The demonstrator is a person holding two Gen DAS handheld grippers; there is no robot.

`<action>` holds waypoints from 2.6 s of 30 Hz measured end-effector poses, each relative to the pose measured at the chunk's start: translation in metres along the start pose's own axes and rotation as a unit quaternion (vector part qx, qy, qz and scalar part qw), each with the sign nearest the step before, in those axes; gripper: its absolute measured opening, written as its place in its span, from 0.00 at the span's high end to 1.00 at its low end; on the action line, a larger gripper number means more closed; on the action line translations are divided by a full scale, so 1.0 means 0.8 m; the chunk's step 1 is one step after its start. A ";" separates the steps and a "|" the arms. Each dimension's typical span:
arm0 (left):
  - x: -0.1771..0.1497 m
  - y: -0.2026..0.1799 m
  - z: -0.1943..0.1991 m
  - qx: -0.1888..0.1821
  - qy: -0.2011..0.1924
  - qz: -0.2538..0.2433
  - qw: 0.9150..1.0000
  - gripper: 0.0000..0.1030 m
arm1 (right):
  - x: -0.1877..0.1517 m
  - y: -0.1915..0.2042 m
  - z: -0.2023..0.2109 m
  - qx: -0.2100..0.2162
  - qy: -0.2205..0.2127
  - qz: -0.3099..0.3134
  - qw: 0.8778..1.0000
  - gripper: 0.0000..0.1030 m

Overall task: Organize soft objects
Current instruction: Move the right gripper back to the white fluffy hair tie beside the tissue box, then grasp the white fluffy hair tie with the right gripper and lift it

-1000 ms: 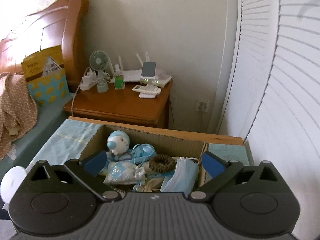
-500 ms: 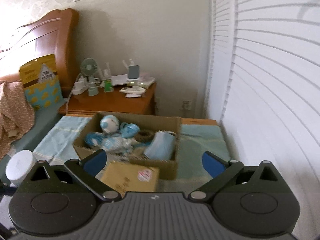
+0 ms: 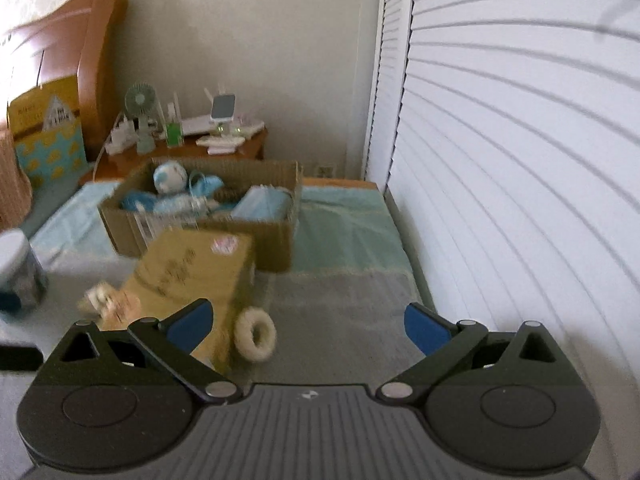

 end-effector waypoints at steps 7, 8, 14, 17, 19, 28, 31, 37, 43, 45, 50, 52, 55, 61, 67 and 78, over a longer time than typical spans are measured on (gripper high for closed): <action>-0.001 -0.002 -0.014 0.005 0.018 -0.003 1.000 0.01 | -0.036 -0.009 -0.037 0.006 0.048 0.003 0.999 0.00; 0.000 -0.002 -0.016 0.007 0.020 -0.002 1.000 0.01 | -0.037 -0.010 -0.042 0.008 0.053 0.001 0.999 0.00; 0.001 -0.002 -0.028 0.009 0.032 -0.003 0.999 0.01 | -0.051 -0.010 -0.067 0.018 0.077 0.007 0.997 0.00; 0.002 -0.002 -0.032 0.009 0.035 -0.004 0.999 0.01 | -0.056 -0.009 -0.072 0.022 0.085 0.008 0.996 0.00; 0.003 -0.003 -0.034 0.009 0.035 -0.003 0.999 0.01 | -0.058 -0.009 -0.072 0.025 0.082 0.007 0.996 0.00; 0.007 0.004 -0.042 0.013 0.037 0.006 0.999 0.01 | -0.063 -0.009 -0.069 0.023 0.067 0.006 0.997 0.00; 0.007 0.004 -0.044 0.012 0.039 0.004 0.999 0.01 | -0.056 -0.008 -0.071 0.018 0.079 0.015 0.997 0.00; 0.008 0.006 -0.048 0.007 0.043 0.006 0.999 0.01 | -0.042 -0.004 -0.075 0.008 0.065 0.049 0.997 0.00; 0.010 0.008 -0.055 0.005 0.048 0.007 0.999 0.01 | -0.028 0.001 -0.080 0.020 0.054 0.078 0.995 0.00; 0.010 0.009 -0.058 0.005 0.051 0.008 0.999 0.01 | -0.025 0.001 -0.084 0.020 0.054 0.083 0.995 0.00; 0.009 0.009 -0.061 0.006 0.054 0.008 0.998 0.01 | -0.014 -0.007 -0.085 0.017 0.042 0.068 0.997 0.01; 0.009 0.010 -0.061 0.007 0.054 0.008 0.998 0.01 | -0.011 -0.014 -0.086 0.007 0.040 0.057 0.998 0.02; 0.009 0.009 -0.061 0.006 0.054 0.007 0.998 0.01 | -0.007 -0.025 -0.088 0.001 0.037 0.037 0.999 0.03; 0.010 0.007 -0.060 0.003 0.054 0.006 0.999 0.01 | 0.001 -0.034 -0.089 -0.006 0.032 0.027 0.999 0.05; 0.010 0.008 -0.060 0.002 0.053 0.007 0.999 0.01 | 0.000 -0.031 -0.070 0.020 0.031 0.036 0.999 0.13; 0.008 0.009 -0.062 0.001 0.057 0.005 0.998 0.01 | 0.005 -0.010 -0.060 0.094 0.037 0.044 0.994 0.29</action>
Point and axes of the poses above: each gripper's, at about its wrist camera, not at the fingertips, and z roughly against the way its jaws point, y to its left, x to its top, the point moved 6 cm from there along -z, roughly the way its jaws point, and after that the axes turned 9 degrees about y, right-handed, at the moved point
